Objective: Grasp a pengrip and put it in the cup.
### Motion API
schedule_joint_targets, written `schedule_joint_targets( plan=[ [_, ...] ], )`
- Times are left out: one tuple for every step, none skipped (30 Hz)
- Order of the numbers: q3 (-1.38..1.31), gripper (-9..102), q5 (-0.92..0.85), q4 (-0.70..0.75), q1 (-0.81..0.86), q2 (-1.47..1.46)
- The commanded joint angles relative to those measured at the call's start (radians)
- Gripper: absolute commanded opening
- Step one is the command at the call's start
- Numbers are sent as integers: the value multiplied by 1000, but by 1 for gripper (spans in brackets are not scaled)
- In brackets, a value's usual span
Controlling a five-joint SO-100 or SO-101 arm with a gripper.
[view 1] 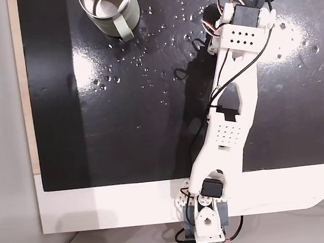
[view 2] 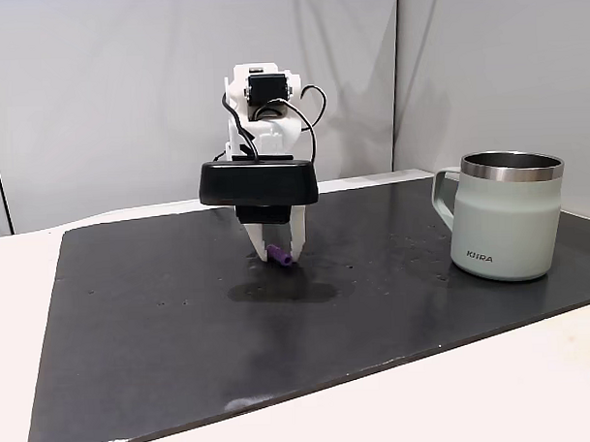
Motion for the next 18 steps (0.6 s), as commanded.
schedule_joint_targets(
  plan=[
    [-64, 1, 14, 2, -3, 2],
    [-67, 0, 17, 2, -3, -2],
    [-67, 0, 18, 2, -3, -3],
    [-69, 0, 21, 2, -3, -5],
    [-69, 0, 25, 2, -3, -5],
    [-69, 0, 28, 2, -3, -5],
    [-69, 0, 32, 2, -3, -5],
    [-75, 0, 37, 2, -3, -5],
    [-84, 0, 46, 3, -3, -5],
    [-95, 0, 55, 5, -3, -2],
    [-103, 0, 64, 6, -3, 8],
    [-110, 0, 77, 6, -5, 20],
    [-115, 0, 86, 8, -8, 37],
    [-115, 0, 92, 8, -9, 60],
    [-115, 0, 101, 9, -11, 83],
    [-115, 0, 109, 9, -14, 109],
    [-115, 0, 117, 9, -17, 133],
    [-115, 0, 124, 9, -20, 161]
  ],
)
